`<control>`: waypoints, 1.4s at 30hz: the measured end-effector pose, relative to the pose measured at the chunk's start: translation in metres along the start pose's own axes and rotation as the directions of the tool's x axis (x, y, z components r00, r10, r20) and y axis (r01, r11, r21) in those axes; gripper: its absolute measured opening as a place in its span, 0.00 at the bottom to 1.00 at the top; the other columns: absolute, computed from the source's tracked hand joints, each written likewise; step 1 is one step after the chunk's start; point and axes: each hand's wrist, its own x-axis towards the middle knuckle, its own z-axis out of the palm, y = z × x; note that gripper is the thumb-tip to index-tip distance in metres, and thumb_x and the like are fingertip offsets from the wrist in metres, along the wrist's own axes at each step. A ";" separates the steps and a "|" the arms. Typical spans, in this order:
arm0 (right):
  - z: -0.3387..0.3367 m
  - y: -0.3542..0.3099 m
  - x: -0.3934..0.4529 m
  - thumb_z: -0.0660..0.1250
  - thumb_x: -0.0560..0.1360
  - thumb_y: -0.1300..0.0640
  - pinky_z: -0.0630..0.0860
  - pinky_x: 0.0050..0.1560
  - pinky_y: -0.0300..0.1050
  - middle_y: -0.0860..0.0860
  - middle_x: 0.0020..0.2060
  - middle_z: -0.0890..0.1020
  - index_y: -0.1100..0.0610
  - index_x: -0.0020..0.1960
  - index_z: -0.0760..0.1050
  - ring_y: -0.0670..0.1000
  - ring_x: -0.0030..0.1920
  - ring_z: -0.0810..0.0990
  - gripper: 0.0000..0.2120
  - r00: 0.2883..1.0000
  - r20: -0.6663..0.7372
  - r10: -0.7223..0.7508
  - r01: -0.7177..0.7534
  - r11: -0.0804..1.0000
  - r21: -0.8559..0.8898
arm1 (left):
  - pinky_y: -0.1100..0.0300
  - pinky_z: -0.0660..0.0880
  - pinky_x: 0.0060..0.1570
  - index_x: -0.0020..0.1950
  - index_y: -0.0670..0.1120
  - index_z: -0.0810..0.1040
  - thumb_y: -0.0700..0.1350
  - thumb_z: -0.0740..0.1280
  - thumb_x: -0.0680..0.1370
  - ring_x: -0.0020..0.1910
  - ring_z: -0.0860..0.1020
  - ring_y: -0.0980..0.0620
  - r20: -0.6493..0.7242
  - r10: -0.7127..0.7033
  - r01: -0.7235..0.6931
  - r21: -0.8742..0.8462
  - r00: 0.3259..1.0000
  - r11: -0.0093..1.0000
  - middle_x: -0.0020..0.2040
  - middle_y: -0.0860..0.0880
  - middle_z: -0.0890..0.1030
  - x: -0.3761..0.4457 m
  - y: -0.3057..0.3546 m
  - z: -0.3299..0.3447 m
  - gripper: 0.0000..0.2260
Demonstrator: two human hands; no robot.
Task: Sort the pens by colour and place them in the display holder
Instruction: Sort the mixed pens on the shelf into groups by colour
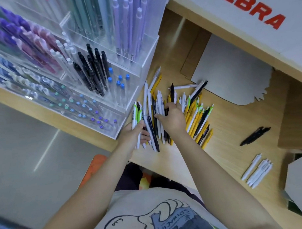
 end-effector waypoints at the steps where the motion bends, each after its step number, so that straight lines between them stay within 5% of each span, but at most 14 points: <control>1: -0.001 0.001 -0.001 0.72 0.75 0.49 0.66 0.36 0.43 0.53 0.54 0.72 0.59 0.59 0.72 0.52 0.40 0.73 0.20 1.000 0.005 0.002 -0.002 1.000 -0.012 | 0.50 0.82 0.45 0.54 0.40 0.80 0.51 0.66 0.81 0.36 0.84 0.44 0.019 -0.001 0.001 -0.002 1.000 1.000 0.38 0.40 0.83 0.000 0.001 0.001 0.14; 5: -0.004 0.002 -0.001 0.72 0.75 0.50 0.62 0.28 0.42 0.52 0.37 0.74 0.56 0.47 0.70 0.51 0.34 0.73 0.14 0.999 0.019 0.030 -0.029 0.999 -0.028 | 0.51 0.82 0.44 0.53 0.41 0.79 0.51 0.66 0.81 0.37 0.84 0.43 0.068 -0.001 0.002 -0.021 0.998 1.000 0.39 0.39 0.83 -0.001 0.005 0.005 0.13; 15: -0.017 0.007 0.004 0.71 0.75 0.54 0.63 0.30 0.41 0.50 0.29 0.69 0.59 0.37 0.69 0.47 0.29 0.68 0.15 0.989 0.137 0.056 -0.066 0.995 0.076 | 0.50 0.82 0.46 0.59 0.40 0.78 0.47 0.67 0.81 0.42 0.85 0.42 0.146 -0.010 0.015 -0.030 0.989 0.999 0.42 0.40 0.84 -0.001 0.006 -0.002 0.12; 19: -0.039 0.006 -0.016 0.71 0.76 0.57 0.71 0.29 0.42 0.56 0.29 0.75 0.67 0.46 0.77 0.49 0.24 0.71 0.12 0.948 0.316 0.048 -0.186 0.888 0.420 | 0.47 0.81 0.53 0.62 0.43 0.77 0.48 0.67 0.81 0.47 0.85 0.41 0.253 -0.021 0.045 -0.088 0.967 0.995 0.48 0.41 0.86 -0.008 0.011 0.000 0.13; 23: -0.045 -0.002 -0.036 0.68 0.79 0.52 0.79 0.35 0.48 0.54 0.31 0.82 0.62 0.45 0.79 0.50 0.29 0.78 0.13 0.869 0.492 -0.052 -0.200 0.873 0.445 | 0.50 0.80 0.56 0.65 0.46 0.78 0.50 0.66 0.80 0.55 0.83 0.44 0.387 -0.014 0.063 -0.114 0.922 0.992 0.55 0.44 0.85 -0.014 0.014 0.000 0.16; 27: -0.042 0.000 -0.037 0.64 0.81 0.51 0.81 0.47 0.56 0.57 0.35 0.83 0.62 0.52 0.82 0.54 0.35 0.81 0.15 0.842 0.536 -0.058 -0.207 0.884 0.420 | 0.56 0.81 0.43 0.61 0.47 0.79 0.43 0.68 0.79 0.47 0.84 0.48 0.379 0.021 0.021 -0.107 0.925 0.994 0.47 0.46 0.85 -0.018 0.013 0.000 0.11; 31: -0.043 0.004 -0.033 0.66 0.80 0.56 0.82 0.38 0.47 0.55 0.38 0.82 0.60 0.52 0.83 0.52 0.32 0.80 0.09 0.901 0.432 -0.038 -0.168 0.888 0.429 | 0.55 0.81 0.40 0.58 0.42 0.79 0.41 0.68 0.80 0.39 0.83 0.47 0.292 0.006 0.015 -0.071 0.956 0.997 0.45 0.42 0.83 -0.014 0.006 -0.005 0.08; 36: -0.023 0.010 -0.014 0.70 0.77 0.50 0.82 0.35 0.48 0.52 0.38 0.80 0.57 0.57 0.75 0.51 0.32 0.80 0.14 0.985 0.171 0.024 -0.055 0.983 0.177 | 0.53 0.82 0.43 0.56 0.41 0.79 0.40 0.67 0.81 0.39 0.83 0.46 0.196 0.027 0.007 -0.166 0.980 0.986 0.44 0.42 0.84 -0.017 -0.005 -0.015 0.06; 42: 0.004 0.002 -0.009 0.72 0.75 0.47 0.61 0.27 0.42 0.49 0.32 0.72 0.60 0.50 0.71 0.49 0.32 0.71 0.18 0.999 0.046 0.030 -0.029 0.999 -0.023 | 0.52 0.82 0.48 0.54 0.42 0.82 0.41 0.70 0.78 0.42 0.84 0.45 0.132 -0.005 0.038 -0.248 0.991 0.968 0.47 0.40 0.85 -0.016 -0.019 -0.023 0.06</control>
